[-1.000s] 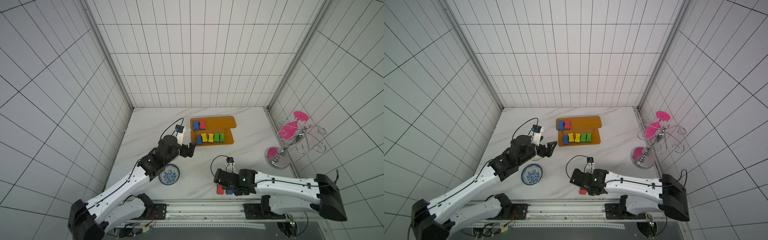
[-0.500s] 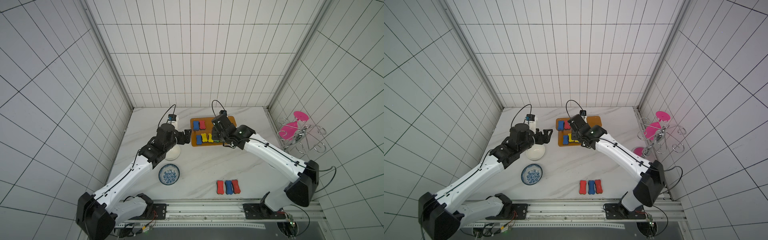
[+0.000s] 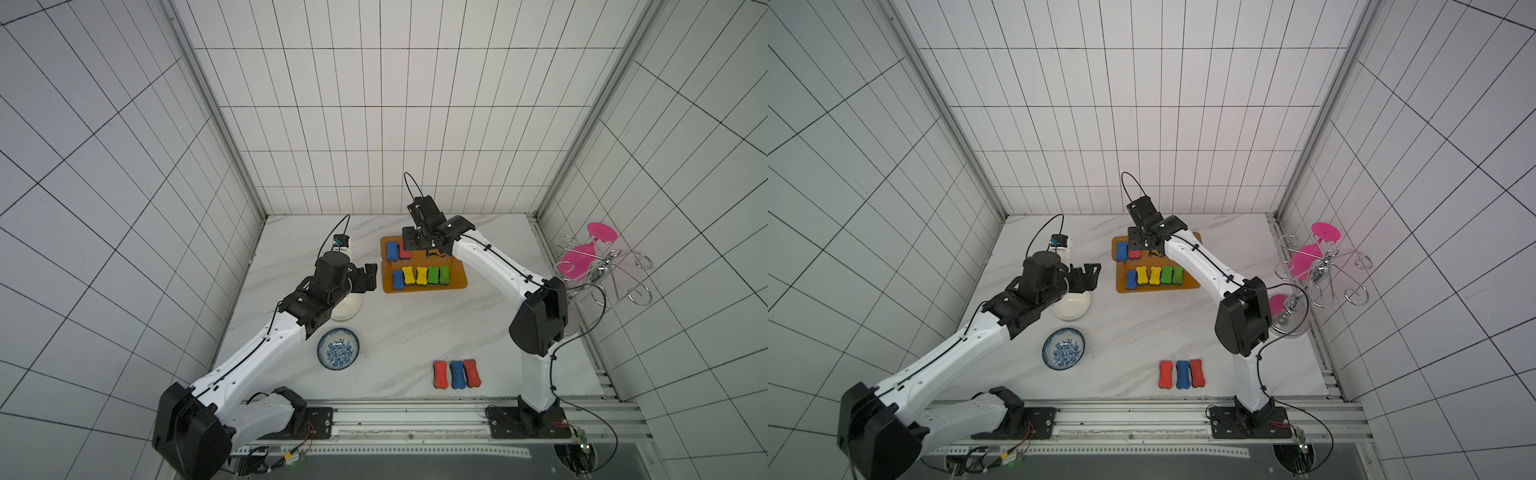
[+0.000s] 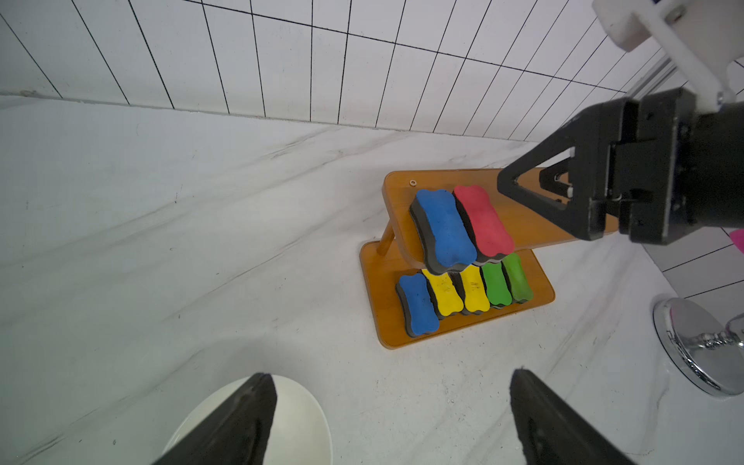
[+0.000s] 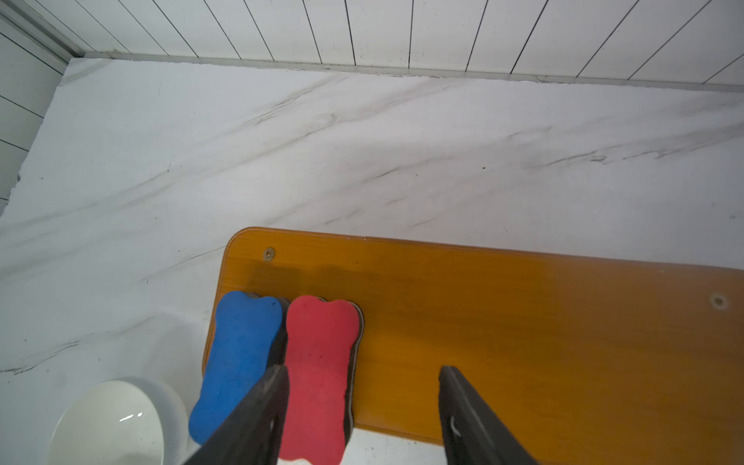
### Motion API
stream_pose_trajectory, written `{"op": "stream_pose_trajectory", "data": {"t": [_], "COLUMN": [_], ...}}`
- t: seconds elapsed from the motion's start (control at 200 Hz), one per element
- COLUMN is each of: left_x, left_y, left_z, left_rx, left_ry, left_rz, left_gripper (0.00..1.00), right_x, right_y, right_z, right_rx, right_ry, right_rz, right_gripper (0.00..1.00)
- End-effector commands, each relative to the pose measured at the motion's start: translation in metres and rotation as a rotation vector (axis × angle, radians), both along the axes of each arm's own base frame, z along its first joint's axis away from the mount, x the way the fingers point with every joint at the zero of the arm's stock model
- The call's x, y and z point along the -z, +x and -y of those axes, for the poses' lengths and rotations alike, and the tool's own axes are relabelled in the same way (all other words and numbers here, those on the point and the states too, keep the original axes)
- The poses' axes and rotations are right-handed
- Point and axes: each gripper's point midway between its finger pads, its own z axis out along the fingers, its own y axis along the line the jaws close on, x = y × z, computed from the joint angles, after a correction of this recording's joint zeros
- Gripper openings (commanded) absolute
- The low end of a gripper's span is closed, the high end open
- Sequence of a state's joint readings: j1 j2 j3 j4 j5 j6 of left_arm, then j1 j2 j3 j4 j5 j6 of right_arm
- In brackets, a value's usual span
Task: Remove the whiteboard erasers from the shelf
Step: Pick up the whiteboard eraser from the shelf.
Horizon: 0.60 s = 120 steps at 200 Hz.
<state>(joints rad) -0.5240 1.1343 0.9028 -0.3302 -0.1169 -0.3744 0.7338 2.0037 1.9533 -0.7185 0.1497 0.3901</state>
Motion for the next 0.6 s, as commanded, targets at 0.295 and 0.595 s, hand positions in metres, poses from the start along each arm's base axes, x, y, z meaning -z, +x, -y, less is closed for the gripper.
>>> {"op": "stream_pose_trajectory", "data": {"t": [0.295,0.595], "left_x": [-0.007,-0.008], "left_y": [-0.001,-0.001], "left_z": [-0.007,-0.006], "left_rx": [-0.015,-0.008], "left_ry": [0.018,0.008], "left_rz": [0.029,0.03], "left_gripper": [0.95,0.95], "right_x": [0.017,0.034], "right_y": [-0.001,-0.002], "right_z": [-0.013,-0.014], "right_rx": [-0.063,-0.057], "right_ry": [-0.004,-0.033], "right_rz": [-0.052,-0.077], "right_gripper": [0.63,0.61]}}
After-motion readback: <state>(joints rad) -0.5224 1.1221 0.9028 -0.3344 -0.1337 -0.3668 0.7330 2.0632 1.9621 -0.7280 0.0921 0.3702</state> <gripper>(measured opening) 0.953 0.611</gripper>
